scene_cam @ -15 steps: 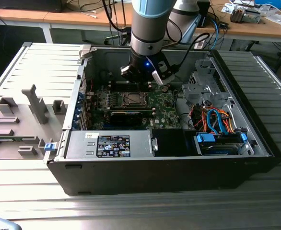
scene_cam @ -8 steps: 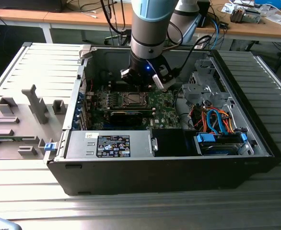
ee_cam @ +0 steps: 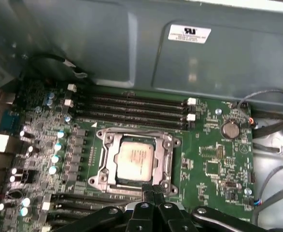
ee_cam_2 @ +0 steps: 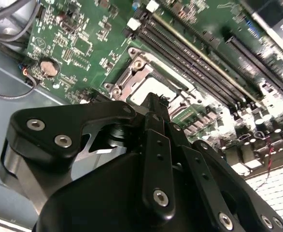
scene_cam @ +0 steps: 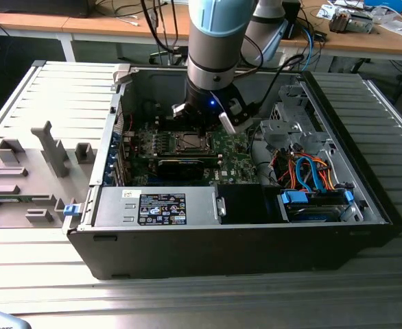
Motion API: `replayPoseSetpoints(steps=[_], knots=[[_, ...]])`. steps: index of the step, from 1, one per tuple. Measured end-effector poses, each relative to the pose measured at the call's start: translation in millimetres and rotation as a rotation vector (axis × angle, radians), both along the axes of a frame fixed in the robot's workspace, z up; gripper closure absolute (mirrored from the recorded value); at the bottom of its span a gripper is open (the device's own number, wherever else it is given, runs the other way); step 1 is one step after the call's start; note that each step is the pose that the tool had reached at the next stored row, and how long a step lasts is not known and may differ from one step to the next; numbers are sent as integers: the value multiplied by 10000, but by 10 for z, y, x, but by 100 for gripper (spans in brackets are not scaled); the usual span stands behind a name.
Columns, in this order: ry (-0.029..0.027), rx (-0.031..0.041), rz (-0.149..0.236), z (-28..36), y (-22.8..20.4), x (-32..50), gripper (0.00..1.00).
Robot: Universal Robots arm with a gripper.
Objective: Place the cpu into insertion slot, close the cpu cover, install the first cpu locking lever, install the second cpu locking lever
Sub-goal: 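Install the second cpu locking lever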
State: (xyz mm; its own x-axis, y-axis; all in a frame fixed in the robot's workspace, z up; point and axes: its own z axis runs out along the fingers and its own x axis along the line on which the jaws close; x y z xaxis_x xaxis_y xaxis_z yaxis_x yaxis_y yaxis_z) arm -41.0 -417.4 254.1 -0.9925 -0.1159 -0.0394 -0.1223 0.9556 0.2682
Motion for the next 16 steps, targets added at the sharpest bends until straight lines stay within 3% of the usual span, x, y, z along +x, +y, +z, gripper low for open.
replayPoseSetpoints(steps=[5,16], knots=[[-1,1,-2,0,-65,-4,89],[-1,0,0,-3,-133,-106,89]])
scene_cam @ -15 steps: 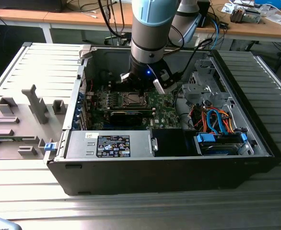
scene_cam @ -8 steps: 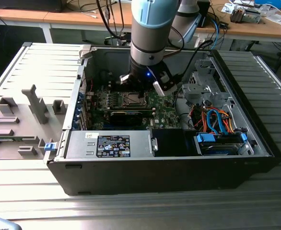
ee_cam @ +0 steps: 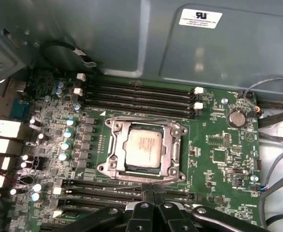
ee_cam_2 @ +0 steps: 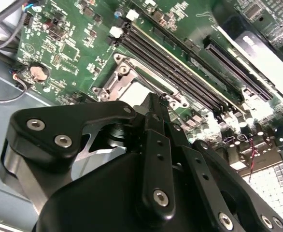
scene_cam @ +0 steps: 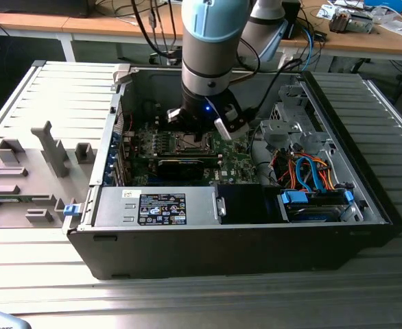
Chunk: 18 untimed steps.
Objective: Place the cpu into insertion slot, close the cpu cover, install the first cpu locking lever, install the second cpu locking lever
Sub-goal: 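Install the second cpu locking lever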
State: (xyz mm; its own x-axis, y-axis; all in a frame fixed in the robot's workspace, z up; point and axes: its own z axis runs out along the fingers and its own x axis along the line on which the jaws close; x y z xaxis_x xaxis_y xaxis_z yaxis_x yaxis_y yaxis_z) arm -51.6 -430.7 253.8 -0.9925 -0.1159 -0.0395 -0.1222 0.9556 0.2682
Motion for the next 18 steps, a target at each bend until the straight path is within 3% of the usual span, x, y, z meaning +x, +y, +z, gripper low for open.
replayPoseSetpoints(steps=[5,18], knots=[[1,-1,-1,-17,-7,-60,89],[0,0,0,-142,-5,-166,89]])
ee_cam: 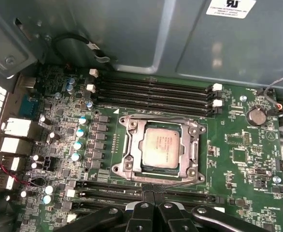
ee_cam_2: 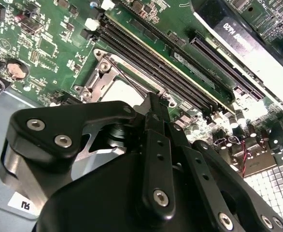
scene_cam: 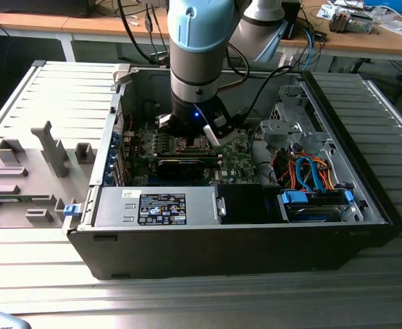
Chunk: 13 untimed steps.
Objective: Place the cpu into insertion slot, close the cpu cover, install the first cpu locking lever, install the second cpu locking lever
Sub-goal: 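Install the second cpu locking lever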
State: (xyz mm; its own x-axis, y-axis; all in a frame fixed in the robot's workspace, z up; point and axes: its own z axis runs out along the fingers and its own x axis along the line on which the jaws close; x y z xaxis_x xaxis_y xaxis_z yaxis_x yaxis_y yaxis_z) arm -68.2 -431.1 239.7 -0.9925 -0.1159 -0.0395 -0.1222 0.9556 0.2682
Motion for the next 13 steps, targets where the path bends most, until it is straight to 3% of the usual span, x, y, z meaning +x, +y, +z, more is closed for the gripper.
replayPoseSetpoints(steps=[13], knots=[[0,-2,0,-131,1,-114,89]])
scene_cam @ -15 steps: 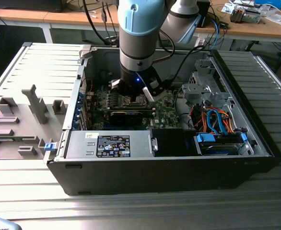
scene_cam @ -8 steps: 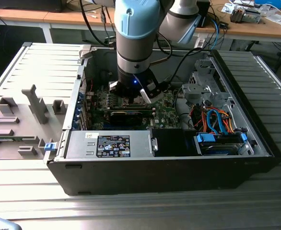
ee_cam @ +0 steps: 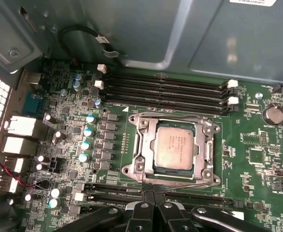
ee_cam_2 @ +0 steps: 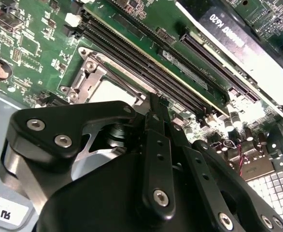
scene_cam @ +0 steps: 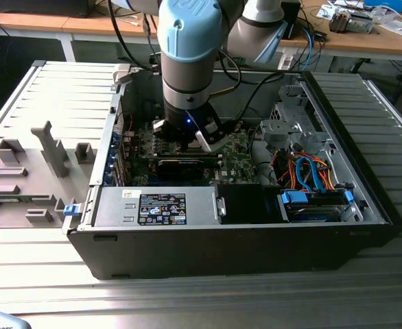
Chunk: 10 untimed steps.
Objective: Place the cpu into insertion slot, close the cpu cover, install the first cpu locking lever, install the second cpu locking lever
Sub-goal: 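Install the second cpu locking lever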
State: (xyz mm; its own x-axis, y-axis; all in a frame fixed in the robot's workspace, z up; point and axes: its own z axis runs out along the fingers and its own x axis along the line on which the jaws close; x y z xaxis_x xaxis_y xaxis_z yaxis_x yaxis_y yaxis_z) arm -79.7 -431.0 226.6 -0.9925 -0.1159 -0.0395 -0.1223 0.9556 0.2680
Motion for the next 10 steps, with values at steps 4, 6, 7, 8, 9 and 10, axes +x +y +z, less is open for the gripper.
replayPoseSetpoints(steps=[4,6,7,8,9,10], knots=[[0,0,0,-37,0,-24,89],[1,-2,0,-60,-1,-42,89],[1,-1,0,-65,0,-46,89],[0,0,0,-75,0,-53,89],[1,-1,-1,-86,0,-61,89],[1,0,0,-94,0,-68,89]])
